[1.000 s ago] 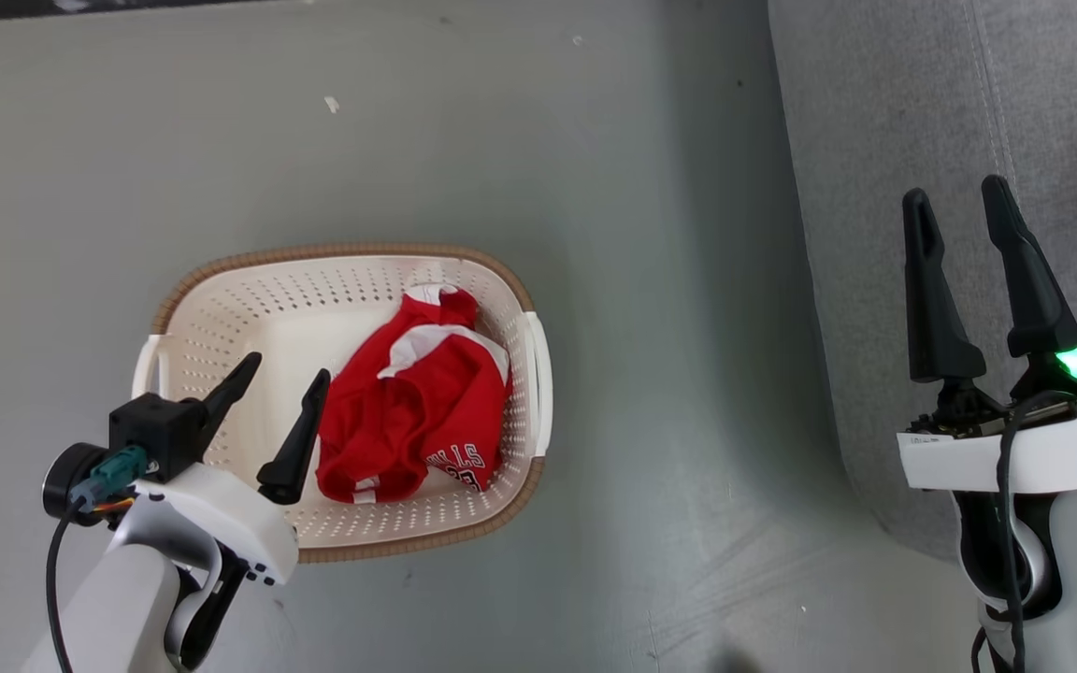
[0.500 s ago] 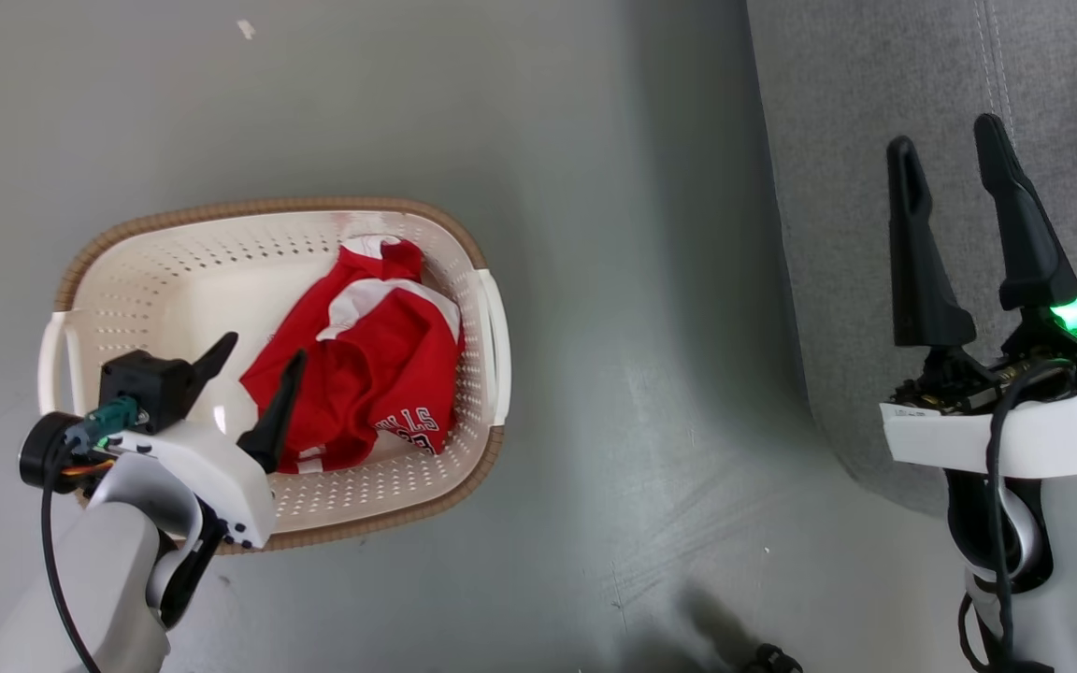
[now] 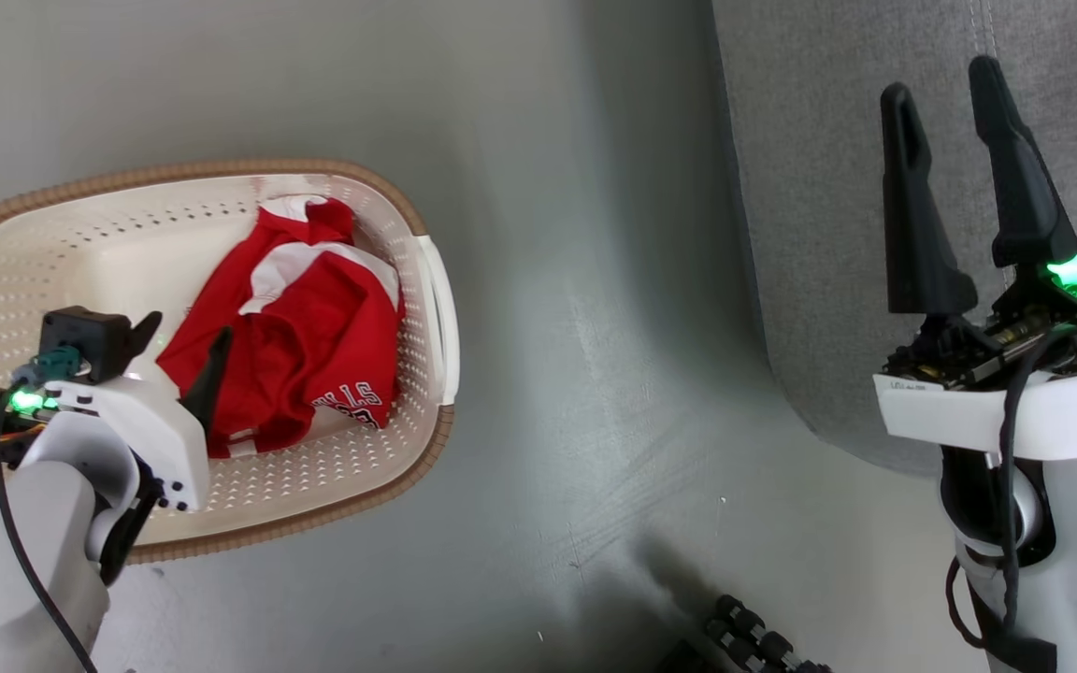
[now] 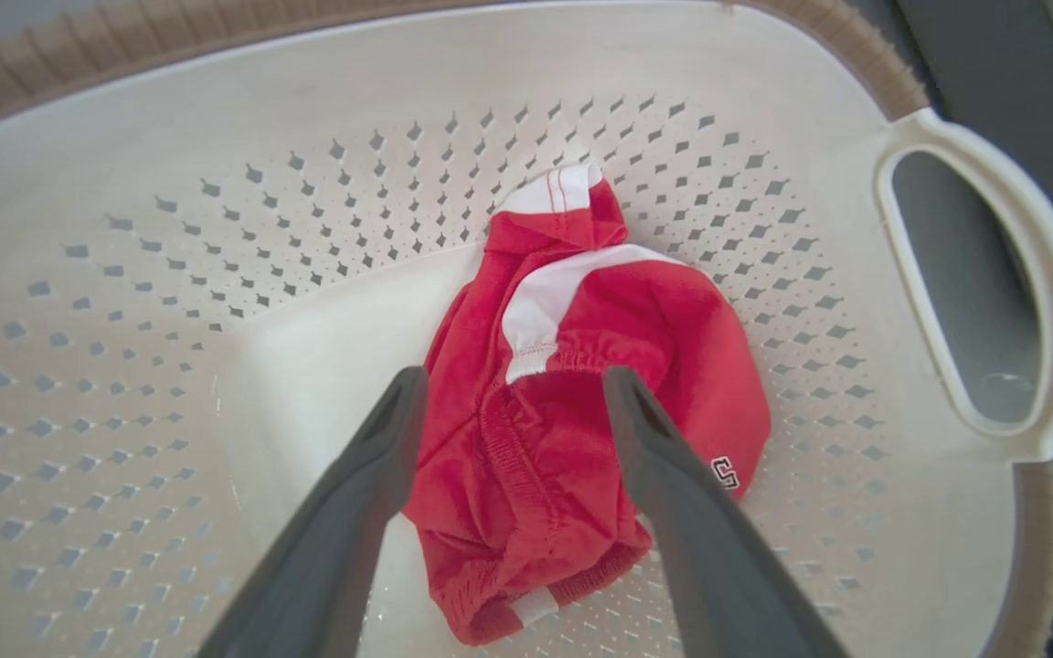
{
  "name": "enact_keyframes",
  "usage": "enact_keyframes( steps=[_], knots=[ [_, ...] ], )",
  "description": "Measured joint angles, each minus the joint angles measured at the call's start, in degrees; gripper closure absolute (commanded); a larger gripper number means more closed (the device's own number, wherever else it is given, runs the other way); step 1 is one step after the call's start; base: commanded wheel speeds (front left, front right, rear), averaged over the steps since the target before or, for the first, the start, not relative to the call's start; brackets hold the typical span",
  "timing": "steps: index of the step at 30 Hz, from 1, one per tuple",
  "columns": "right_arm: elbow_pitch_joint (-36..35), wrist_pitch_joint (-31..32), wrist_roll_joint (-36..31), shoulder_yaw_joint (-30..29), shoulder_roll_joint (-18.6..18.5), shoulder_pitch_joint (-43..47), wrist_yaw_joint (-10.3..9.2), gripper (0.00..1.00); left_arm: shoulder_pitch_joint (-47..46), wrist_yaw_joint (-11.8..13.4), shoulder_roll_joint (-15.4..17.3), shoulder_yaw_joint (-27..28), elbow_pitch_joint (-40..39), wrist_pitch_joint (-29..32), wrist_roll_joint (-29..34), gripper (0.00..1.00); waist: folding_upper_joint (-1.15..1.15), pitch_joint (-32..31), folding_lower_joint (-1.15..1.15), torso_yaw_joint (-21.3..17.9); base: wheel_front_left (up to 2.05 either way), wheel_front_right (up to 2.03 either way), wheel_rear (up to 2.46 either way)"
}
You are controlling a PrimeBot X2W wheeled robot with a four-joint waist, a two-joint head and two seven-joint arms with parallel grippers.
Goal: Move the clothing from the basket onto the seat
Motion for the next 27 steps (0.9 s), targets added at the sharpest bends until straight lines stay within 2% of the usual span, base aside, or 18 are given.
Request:
enact_keyframes(
  steps=[18, 27],
  knots=[
    [-0.41, 0.0, 4.91, 1.49, 0.1, -3.1, 0.0, 0.0, -4.66, -0.48, 4.03, -0.63, 8.64, 4.8, 1.3, 0.0, 0.0, 6.1, 0.0, -4.96, 0.0, 0.0, 0.0],
    [-0.46, 0.0, 6.35, 2.19, 0.12, -4.43, 0.0, 0.0, -6.53, -0.51, 4.95, -2.04, 11.26, 7.16, 1.64, 0.0, 0.0, 8.38, 0.0, -7.26, 0.0, 0.0, 0.0]
  ],
)
